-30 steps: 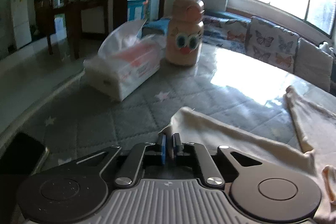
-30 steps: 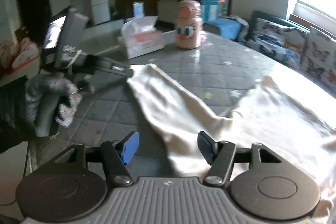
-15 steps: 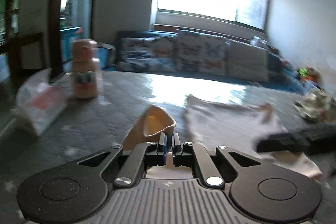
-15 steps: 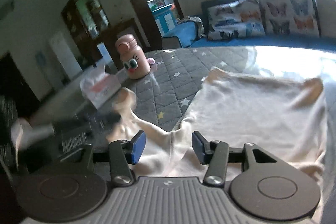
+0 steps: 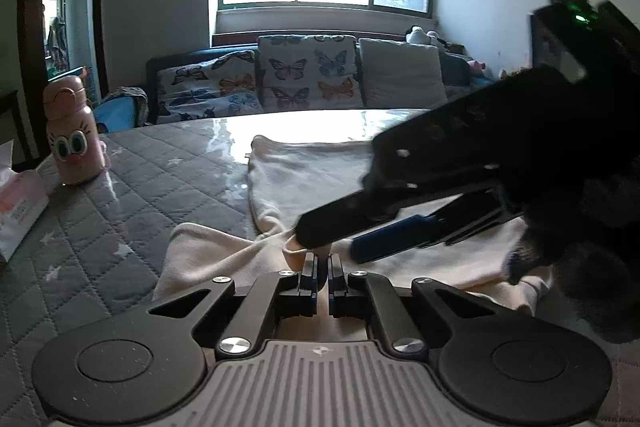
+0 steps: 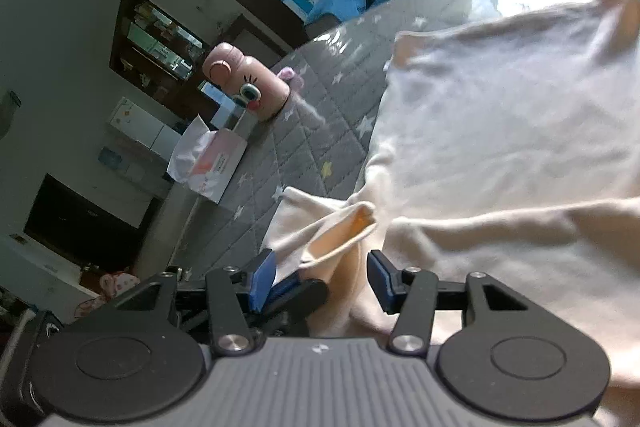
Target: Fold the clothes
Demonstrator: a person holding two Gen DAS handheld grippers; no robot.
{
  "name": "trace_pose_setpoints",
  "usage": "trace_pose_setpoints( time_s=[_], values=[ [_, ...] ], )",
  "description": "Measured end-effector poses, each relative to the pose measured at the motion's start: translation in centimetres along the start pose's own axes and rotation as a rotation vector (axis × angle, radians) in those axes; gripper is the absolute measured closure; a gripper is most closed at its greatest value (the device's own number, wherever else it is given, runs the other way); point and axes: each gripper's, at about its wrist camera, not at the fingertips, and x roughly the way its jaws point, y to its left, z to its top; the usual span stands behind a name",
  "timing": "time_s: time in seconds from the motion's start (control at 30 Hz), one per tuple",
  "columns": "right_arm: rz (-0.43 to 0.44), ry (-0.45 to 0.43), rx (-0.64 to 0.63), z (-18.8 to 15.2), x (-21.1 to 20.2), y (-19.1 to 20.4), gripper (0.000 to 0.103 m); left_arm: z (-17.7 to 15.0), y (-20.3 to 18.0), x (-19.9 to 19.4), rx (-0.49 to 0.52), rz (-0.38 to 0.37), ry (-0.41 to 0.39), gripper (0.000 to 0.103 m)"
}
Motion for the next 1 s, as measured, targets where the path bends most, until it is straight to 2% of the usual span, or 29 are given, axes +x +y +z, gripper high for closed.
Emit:
trace_pose_setpoints(
  time_s=[0.13,0.2,0.23,0.27,0.3,0.37,0.4,0.43,0.47,0.5,0.57,0.67,0.77,1.0],
  values=[
    [-0.012,0.023,0.016,0.0,1.1,0.1,0.051,-0.5,-1.0,-0.1,0.044,-0.024,0.000,0.098],
    [-0.029,0.022,0.023,0.0,1.4,0.1,0.056,-0.8,-1.3,-0.1,0.052,-0.034,0.009,0.097],
    [-0.040,0.018,0.031,-0.1,1.5,0.0,0.063,-0.9,-1.4,-0.1,0.055,-0.040,0.013,0.095],
    [-0.051,0.015,0.039,-0.1,1.5,-0.1,0.078,-0.9,-1.5,-0.2,0.059,-0.045,0.015,0.094],
    [-0.059,0.013,0.046,-0.1,1.4,-0.2,0.088,-1.0,-1.5,-0.3,0.063,-0.050,0.017,0.094],
    [-0.076,-0.001,0.058,-0.3,0.9,-0.6,0.097,-1.0,-1.5,-0.5,0.072,-0.060,0.020,0.089],
    [-0.079,-0.010,0.055,-0.3,0.6,-0.6,0.099,-1.1,-1.4,-0.5,0.077,-0.069,0.020,0.082],
    [-0.081,-0.019,0.053,-0.3,0.2,-0.6,0.099,-1.1,-1.3,-0.7,0.082,-0.075,0.014,0.077],
    [-0.080,-0.028,0.050,-0.3,-0.2,-0.5,0.099,-1.1,-1.2,-0.9,0.087,-0.079,0.007,0.065],
    [-0.074,-0.037,0.046,-0.2,-0.7,-0.4,0.099,-1.1,-1.2,-1.1,0.092,-0.084,-0.001,0.059],
    [-0.071,-0.061,0.034,0.1,-1.6,-0.1,0.099,-1.0,-0.8,-1.5,0.090,-0.090,-0.010,0.058],
    [-0.067,-0.102,0.013,0.8,-3.4,0.5,0.099,-0.9,-0.2,-1.9,0.074,-0.086,-0.011,0.051],
    [-0.075,-0.140,0.009,1.5,-5.3,0.5,0.099,-0.8,0.4,-1.8,0.071,-0.065,-0.006,0.051],
    [-0.157,-0.195,0.049,1.8,-9.1,-1.5,0.099,-1.1,1.6,-0.7,0.066,-0.045,0.037,0.050]
  ],
)
